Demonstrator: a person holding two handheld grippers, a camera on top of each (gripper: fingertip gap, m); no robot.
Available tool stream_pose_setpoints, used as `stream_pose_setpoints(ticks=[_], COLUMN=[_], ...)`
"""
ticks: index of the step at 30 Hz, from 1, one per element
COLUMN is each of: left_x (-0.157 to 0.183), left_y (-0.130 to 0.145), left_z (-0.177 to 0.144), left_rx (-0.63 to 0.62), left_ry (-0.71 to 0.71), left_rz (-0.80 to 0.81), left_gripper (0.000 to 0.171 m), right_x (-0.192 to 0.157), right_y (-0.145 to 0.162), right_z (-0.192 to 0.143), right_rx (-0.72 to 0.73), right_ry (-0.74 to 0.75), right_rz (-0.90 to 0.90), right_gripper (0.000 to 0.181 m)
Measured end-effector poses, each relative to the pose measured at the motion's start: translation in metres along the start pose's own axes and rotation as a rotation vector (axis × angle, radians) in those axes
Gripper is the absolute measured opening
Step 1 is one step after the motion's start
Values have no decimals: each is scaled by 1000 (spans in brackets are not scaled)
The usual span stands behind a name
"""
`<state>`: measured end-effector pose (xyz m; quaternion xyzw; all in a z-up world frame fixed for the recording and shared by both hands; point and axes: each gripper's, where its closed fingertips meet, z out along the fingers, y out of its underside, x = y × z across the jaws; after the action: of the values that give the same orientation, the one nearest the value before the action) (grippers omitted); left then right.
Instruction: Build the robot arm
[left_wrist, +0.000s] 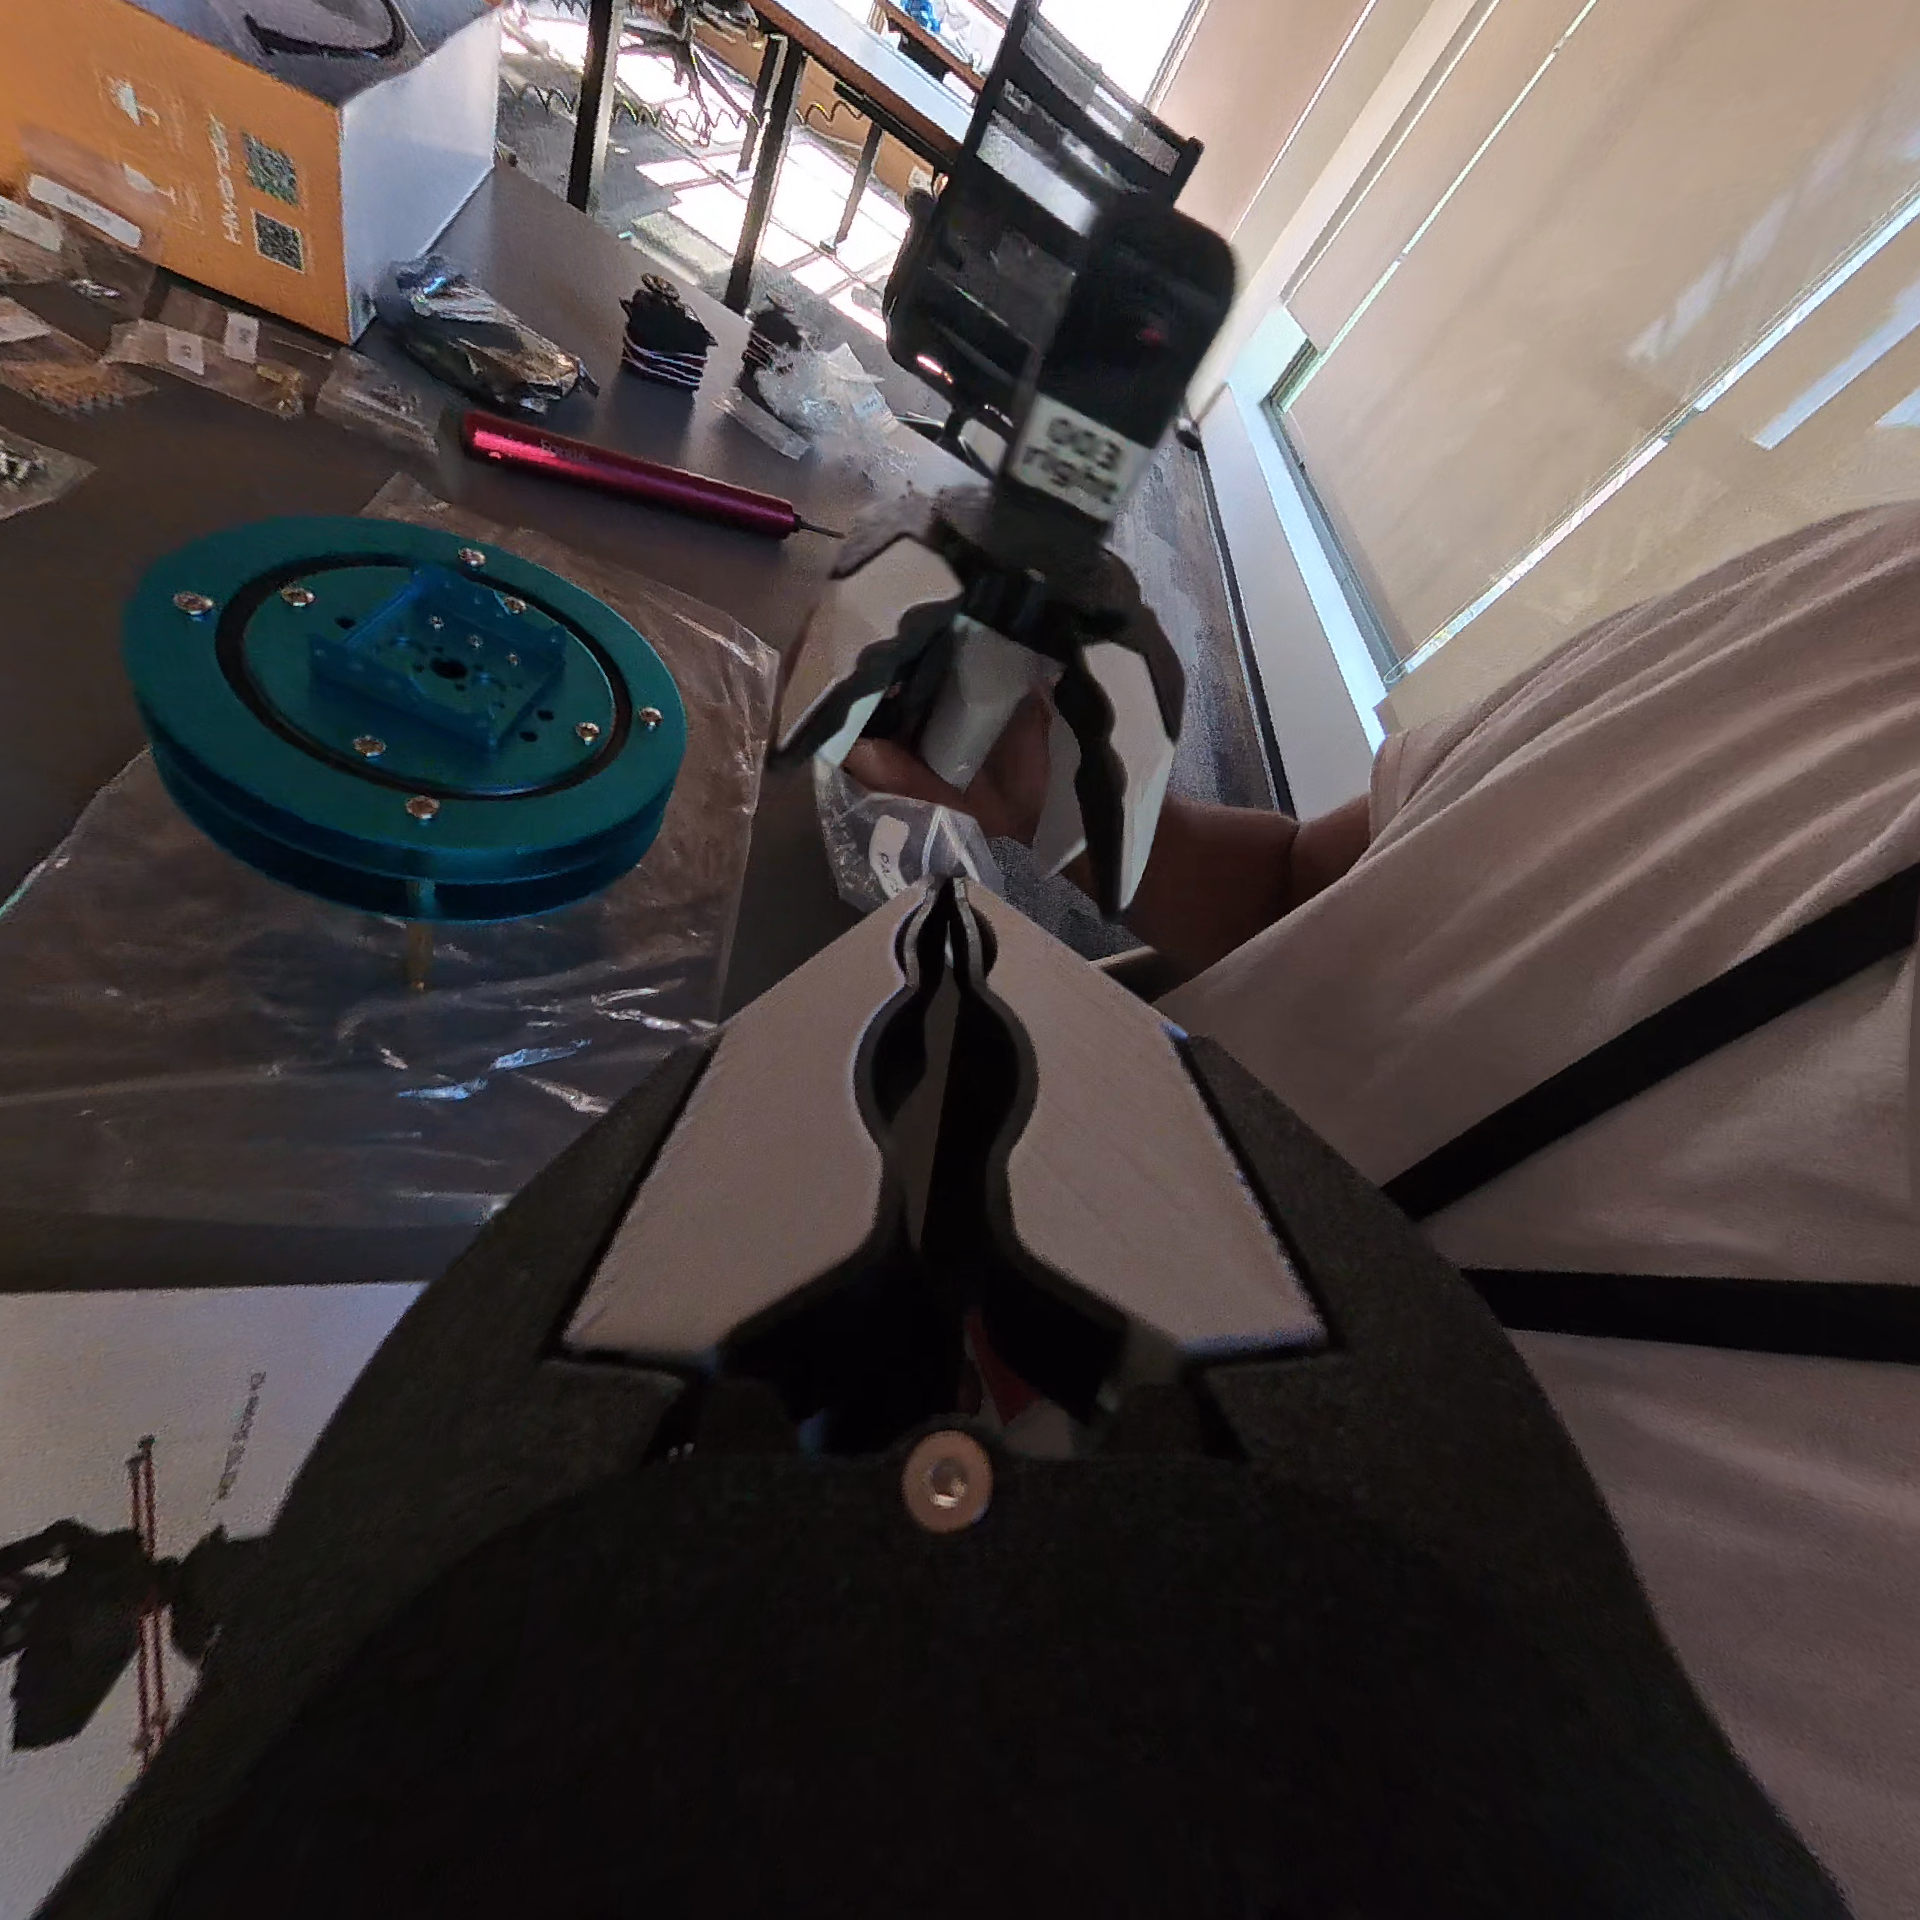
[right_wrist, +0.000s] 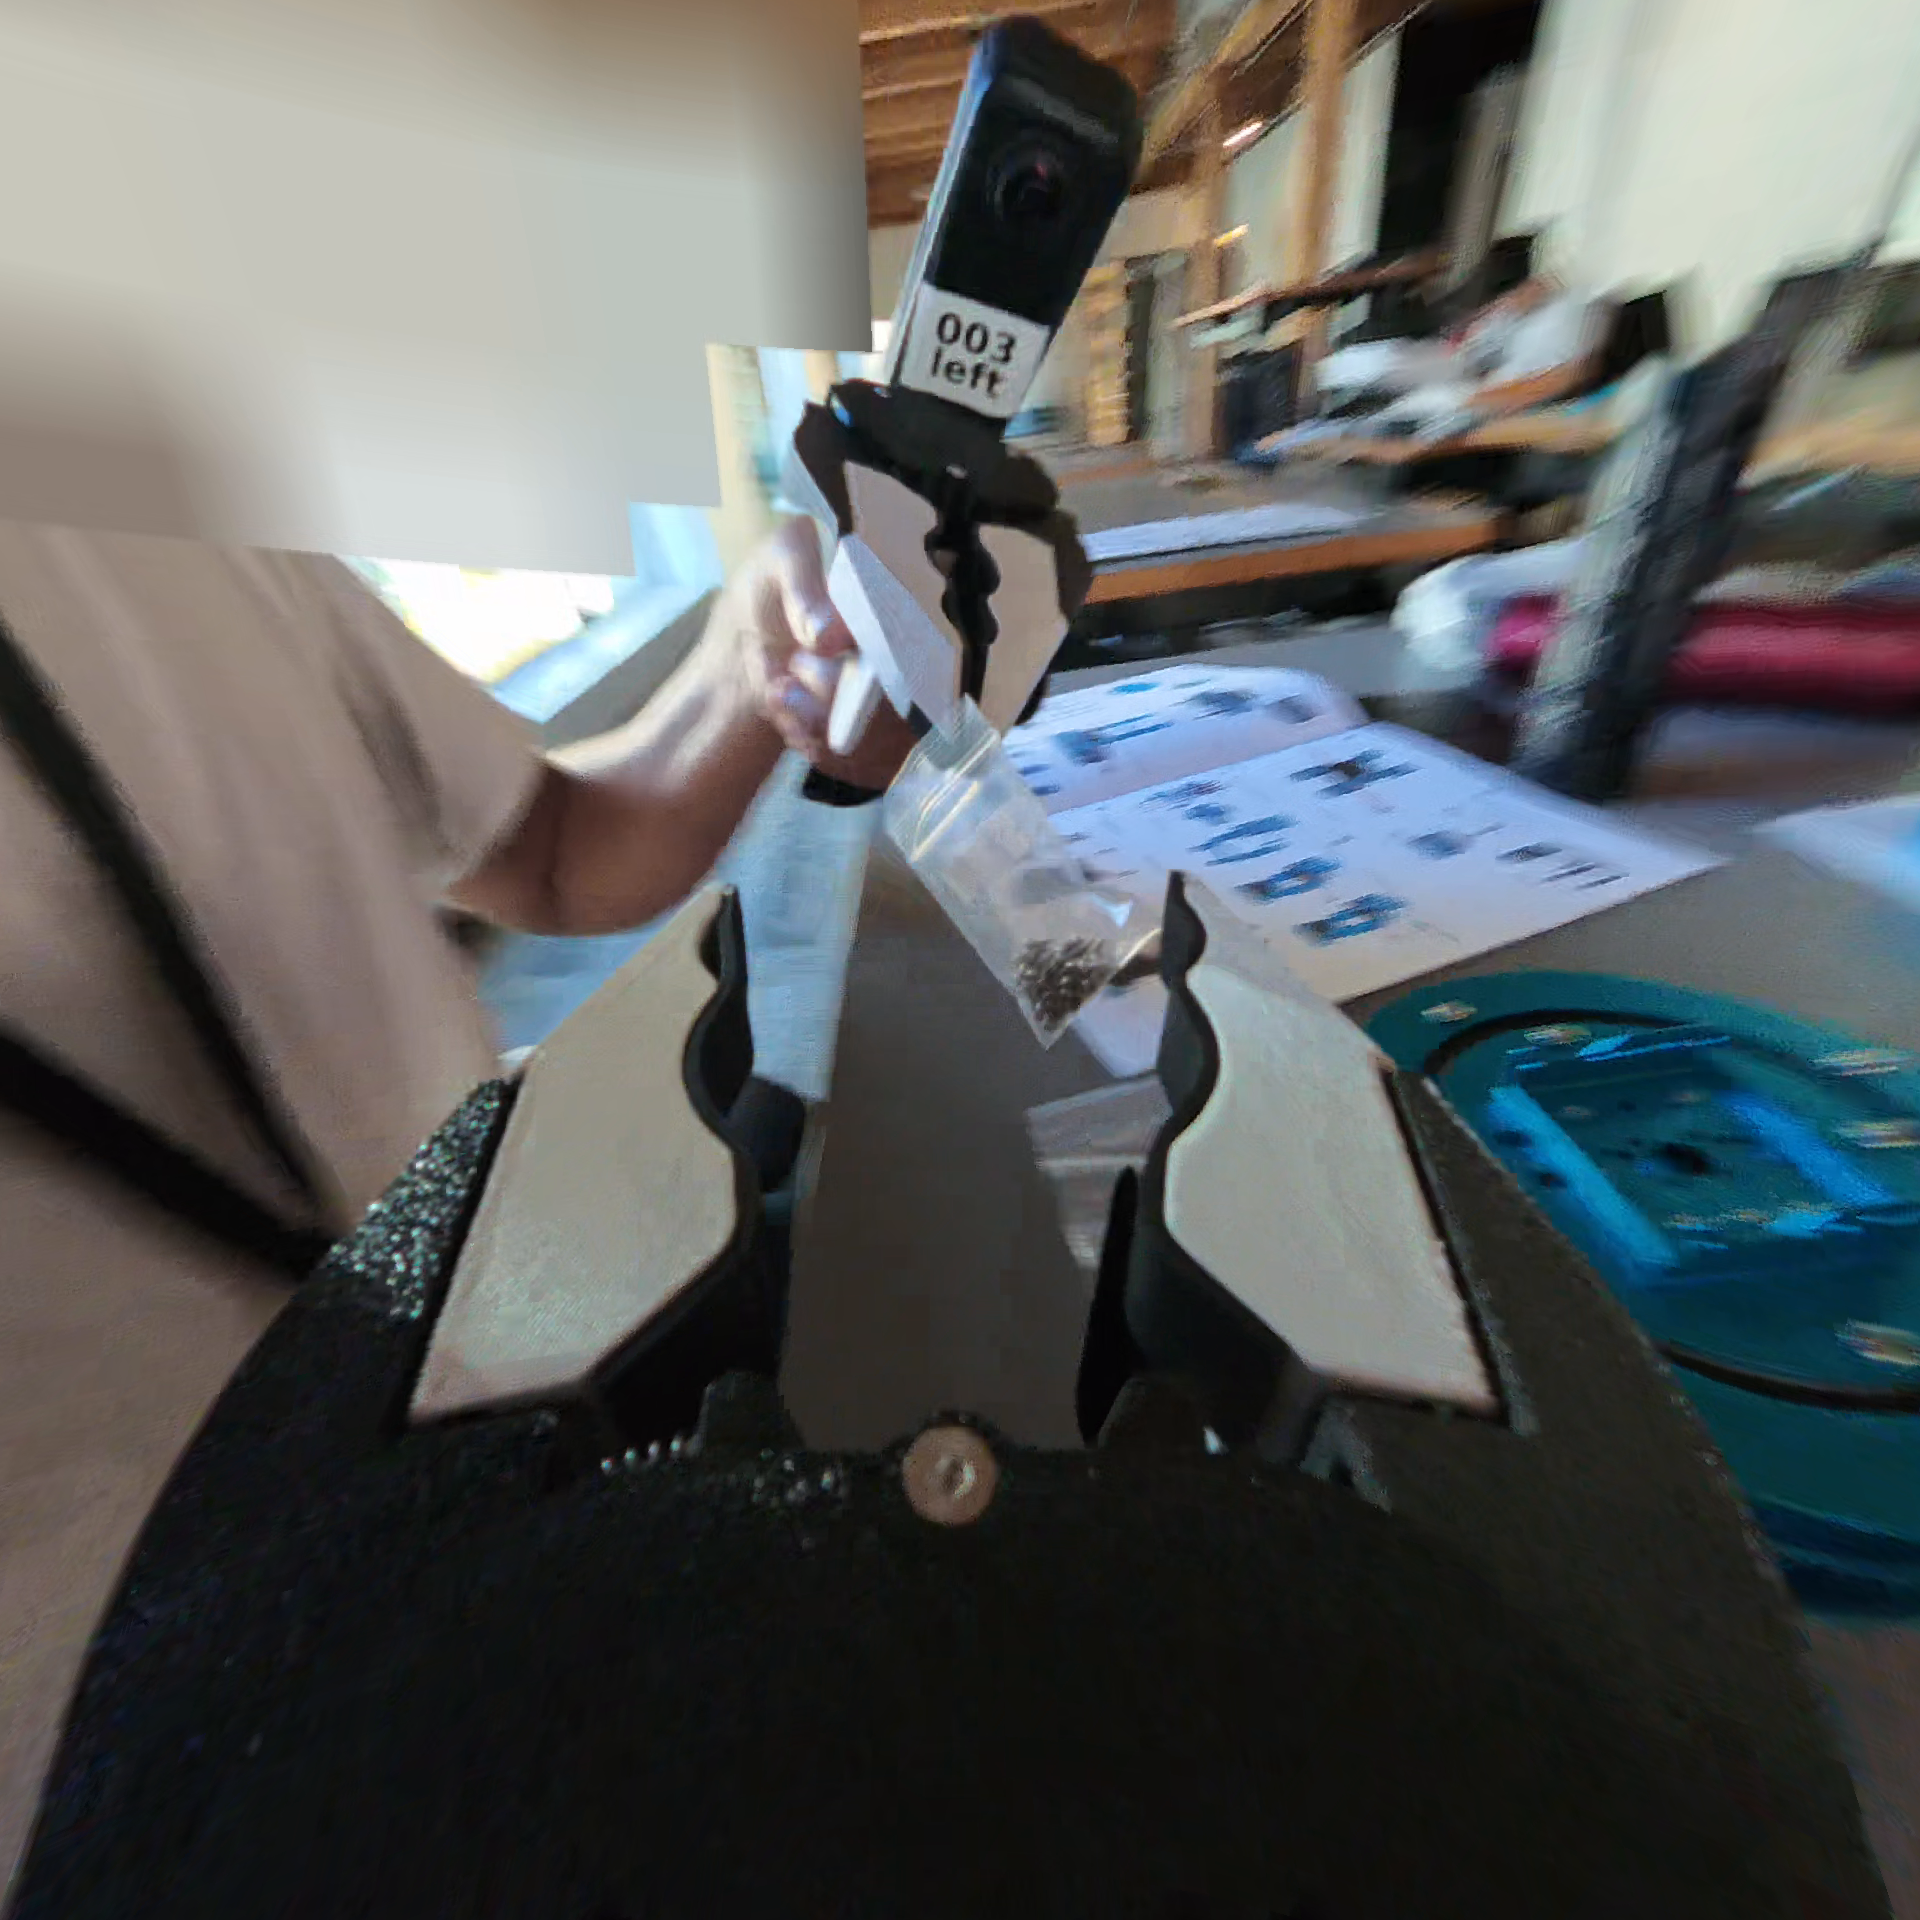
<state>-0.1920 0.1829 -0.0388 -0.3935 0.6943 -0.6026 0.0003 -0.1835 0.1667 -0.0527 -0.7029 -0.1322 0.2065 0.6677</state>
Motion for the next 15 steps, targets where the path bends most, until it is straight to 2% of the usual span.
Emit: stream_pose_setpoints(ticks=[3,6,8,12,15], left_x=[-4,-6,-9,-8,-7], left_y=[-5,-2,1,2,4], left_z=[15,33,43,56,63], left_rx=[-23,-57,-76,-96,-119], left_ry=[9,28,21,12,-22], left_rz=[-44,-87,-98,-108,-90], left_gripper=[0,0,0,0,0], right_x=[6,15,18,18,17], right_y=[-3,7,9,24,19], right_z=[-3,-4,-8,-14,-26], right_rx=[-83,-268,-333,-410,-370], right_ry=[261,406,463,432,427], right_rz=[-308,-548,-686,-711,-697], right_gripper=[76,75,63,49,25])
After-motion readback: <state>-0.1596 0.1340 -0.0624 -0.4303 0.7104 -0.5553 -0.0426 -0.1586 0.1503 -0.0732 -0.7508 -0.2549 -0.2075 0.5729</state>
